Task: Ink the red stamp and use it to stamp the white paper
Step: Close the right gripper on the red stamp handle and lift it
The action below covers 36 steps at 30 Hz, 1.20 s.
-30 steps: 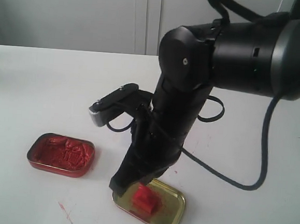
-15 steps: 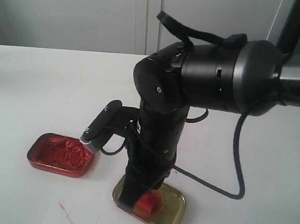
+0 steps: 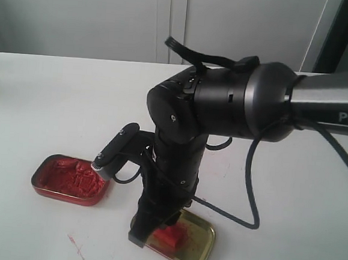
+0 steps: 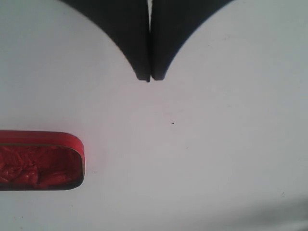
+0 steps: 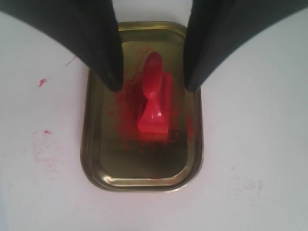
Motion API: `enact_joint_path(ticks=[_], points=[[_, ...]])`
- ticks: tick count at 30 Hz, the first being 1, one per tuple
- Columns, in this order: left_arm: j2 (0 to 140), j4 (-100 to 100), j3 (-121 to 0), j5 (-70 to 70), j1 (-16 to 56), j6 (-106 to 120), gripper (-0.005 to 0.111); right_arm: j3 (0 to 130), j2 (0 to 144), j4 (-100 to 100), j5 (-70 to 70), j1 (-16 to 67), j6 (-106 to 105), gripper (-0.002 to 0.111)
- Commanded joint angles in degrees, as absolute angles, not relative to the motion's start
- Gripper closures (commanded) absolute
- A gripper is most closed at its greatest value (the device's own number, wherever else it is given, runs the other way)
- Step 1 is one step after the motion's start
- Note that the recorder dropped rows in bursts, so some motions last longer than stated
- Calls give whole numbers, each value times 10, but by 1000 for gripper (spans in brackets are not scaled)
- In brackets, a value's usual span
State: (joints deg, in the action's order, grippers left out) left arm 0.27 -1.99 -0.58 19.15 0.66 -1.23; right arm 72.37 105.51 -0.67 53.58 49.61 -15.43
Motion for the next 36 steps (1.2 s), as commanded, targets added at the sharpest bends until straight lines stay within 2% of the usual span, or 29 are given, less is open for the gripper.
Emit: enact_joint_path(ticks=[1,36], points=[[0,-20,0,195,5,-12,107,726,1062,-21,523,498,-148,68],[0,-20,0,195,5,-12,107,726,1105,-45,517,497,-83,69]])
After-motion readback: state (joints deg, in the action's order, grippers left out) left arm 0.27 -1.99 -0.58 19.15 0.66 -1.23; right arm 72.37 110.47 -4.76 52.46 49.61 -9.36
